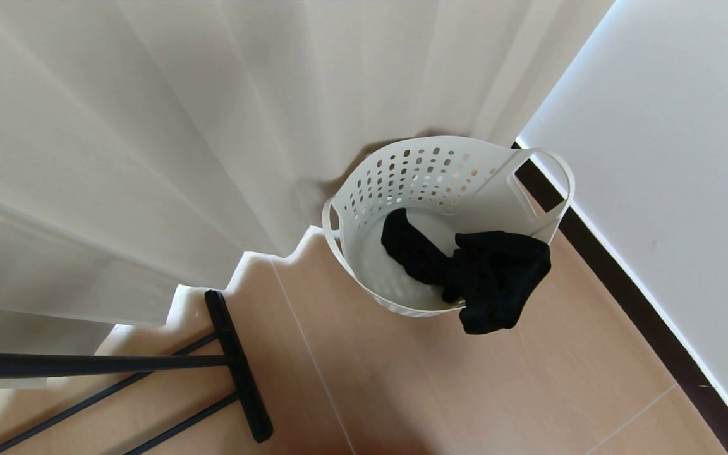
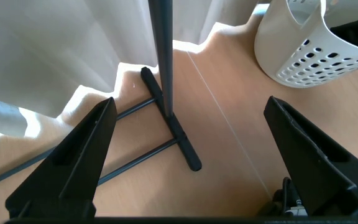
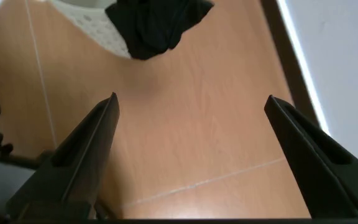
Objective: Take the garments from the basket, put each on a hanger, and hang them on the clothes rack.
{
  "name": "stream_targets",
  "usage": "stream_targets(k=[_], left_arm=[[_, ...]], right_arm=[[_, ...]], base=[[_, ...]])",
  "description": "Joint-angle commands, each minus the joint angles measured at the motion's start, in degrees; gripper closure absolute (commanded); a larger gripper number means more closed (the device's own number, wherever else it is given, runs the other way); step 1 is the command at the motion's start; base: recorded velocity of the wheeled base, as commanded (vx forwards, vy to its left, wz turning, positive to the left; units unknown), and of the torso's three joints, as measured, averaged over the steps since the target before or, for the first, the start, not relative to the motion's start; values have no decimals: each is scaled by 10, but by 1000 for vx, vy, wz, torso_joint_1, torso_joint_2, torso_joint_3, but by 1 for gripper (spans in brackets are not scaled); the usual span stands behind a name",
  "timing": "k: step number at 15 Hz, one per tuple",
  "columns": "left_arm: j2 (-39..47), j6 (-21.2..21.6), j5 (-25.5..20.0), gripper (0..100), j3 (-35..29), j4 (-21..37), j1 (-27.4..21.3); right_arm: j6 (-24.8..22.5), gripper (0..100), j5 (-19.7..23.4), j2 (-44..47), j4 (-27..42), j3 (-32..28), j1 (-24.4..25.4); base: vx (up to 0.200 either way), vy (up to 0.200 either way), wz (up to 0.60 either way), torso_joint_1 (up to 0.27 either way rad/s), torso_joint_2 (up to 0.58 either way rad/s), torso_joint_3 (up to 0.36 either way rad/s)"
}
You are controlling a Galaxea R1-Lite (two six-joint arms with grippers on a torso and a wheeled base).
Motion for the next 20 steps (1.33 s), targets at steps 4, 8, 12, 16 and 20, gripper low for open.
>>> stream_targets(k=[4,8,12,16,20], left_arm=[[0,0,0,0,0,0,0],[0,0,0,0,0,0,0],[0,0,0,0,0,0,0],[0,0,0,0,0,0,0],[0,0,0,0,0,0,0]], right_arm=[[-143,0,0,385,-36,-203,52],[-317,0,-37,504,-37,-323,94],[-446,0,-90,567,-37,-379,143],[-524,0,-207,669,-39,-469,182],[-537,0,-265,764,-40,-537,184]], base=[[0,0,0,0,0,0],[0,0,0,0,0,0],[0,0,0,0,0,0],[0,0,0,0,0,0],[0,0,0,0,0,0]])
